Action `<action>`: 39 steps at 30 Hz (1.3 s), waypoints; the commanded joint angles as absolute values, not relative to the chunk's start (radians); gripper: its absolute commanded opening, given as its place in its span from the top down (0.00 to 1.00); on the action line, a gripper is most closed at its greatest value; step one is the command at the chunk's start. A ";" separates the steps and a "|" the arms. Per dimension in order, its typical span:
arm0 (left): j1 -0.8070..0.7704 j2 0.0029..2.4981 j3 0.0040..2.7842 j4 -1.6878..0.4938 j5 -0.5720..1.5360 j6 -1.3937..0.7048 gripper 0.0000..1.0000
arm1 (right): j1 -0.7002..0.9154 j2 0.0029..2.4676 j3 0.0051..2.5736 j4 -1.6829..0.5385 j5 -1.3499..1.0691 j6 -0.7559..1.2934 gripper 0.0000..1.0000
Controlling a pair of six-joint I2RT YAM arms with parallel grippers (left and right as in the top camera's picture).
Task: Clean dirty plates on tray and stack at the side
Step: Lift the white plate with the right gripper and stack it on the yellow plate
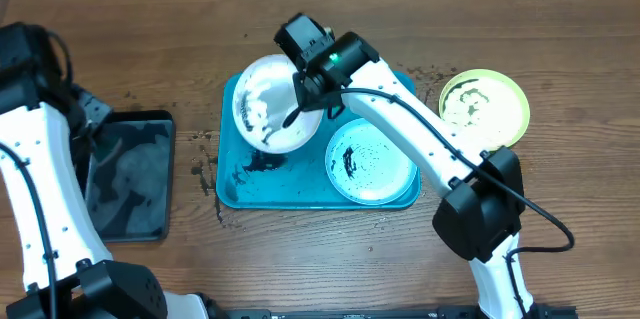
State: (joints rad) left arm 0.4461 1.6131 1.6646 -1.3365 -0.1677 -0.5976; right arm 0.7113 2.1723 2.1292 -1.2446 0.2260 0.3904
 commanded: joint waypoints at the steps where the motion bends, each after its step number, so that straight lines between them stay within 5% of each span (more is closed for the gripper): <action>1: 0.492 1.615 1.624 -1.315 -0.100 -0.610 0.96 | 0.763 2.164 2.275 -1.315 0.545 0.262 0.96; 11: 0.524 1.615 1.553 -1.271 -0.062 -0.607 0.96 | 0.963 2.164 2.413 -1.431 1.116 0.019 0.96; 17: 0.524 1.615 1.553 -1.271 -0.058 -0.607 0.96 | 1.037 2.164 2.413 -1.416 1.130 -0.196 0.96; 25: 0.524 1.615 1.553 -1.270 -0.051 -0.607 0.96 | 1.060 2.164 2.413 -1.393 1.271 -0.196 0.96; 39: 0.523 1.615 1.553 -1.260 -0.025 -0.606 0.96 | 1.055 2.164 2.413 -1.402 1.130 -0.155 0.96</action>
State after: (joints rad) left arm 0.5217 1.6142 1.5555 -1.2636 -0.0383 -0.6006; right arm 1.0607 2.1723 2.3863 -1.4002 1.1873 -0.1925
